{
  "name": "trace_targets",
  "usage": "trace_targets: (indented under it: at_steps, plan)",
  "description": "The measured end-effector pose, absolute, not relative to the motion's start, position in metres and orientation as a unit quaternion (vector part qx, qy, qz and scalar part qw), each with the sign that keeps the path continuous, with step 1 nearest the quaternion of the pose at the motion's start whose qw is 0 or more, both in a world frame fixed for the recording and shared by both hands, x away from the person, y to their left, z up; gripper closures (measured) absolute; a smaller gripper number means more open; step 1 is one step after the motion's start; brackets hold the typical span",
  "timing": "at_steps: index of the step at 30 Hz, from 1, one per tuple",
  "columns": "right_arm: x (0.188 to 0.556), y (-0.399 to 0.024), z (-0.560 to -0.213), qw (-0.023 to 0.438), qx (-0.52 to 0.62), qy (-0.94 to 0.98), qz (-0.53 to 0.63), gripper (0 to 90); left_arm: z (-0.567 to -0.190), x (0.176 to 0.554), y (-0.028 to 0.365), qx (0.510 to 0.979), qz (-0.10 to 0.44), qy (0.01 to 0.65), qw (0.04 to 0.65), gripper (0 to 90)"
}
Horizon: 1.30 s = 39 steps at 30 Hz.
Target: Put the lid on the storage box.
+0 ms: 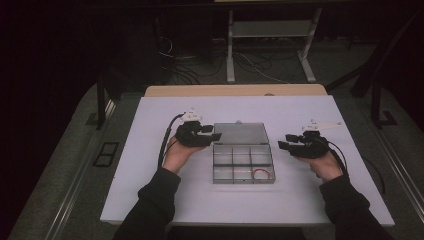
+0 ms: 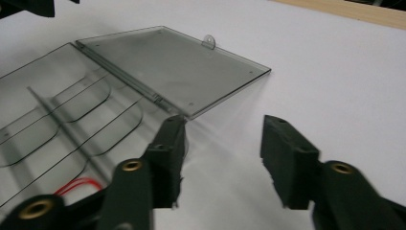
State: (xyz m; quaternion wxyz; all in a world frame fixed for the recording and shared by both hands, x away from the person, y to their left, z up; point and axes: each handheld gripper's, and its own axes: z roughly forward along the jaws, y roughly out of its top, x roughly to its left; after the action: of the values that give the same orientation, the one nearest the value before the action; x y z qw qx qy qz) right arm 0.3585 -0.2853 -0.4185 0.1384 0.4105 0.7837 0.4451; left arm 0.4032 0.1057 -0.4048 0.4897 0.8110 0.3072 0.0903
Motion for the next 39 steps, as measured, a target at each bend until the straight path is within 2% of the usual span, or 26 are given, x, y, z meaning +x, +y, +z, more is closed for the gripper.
trace_targets:
  at_steps: [9,15,28,39]
  plan:
    - [0.391,-0.272,-0.420,0.142,0.400,0.789,0.444,77.6,-0.417,0.423,0.113,0.813,0.090,0.325,0.474,72.4]
    - [0.408,-0.264,-0.424,0.136,0.400,0.794,0.437,88.8,-0.425,0.432,0.115,0.812,0.097,0.333,0.470,88.5]
    - [0.421,-0.259,-0.448,0.114,0.420,0.803,0.407,89.2,-0.446,0.440,0.111,0.830,0.080,0.359,0.419,89.3]
    - [0.424,-0.252,-0.458,0.104,0.419,0.812,0.392,89.2,-0.453,0.441,0.106,0.841,0.067,0.357,0.401,89.3]
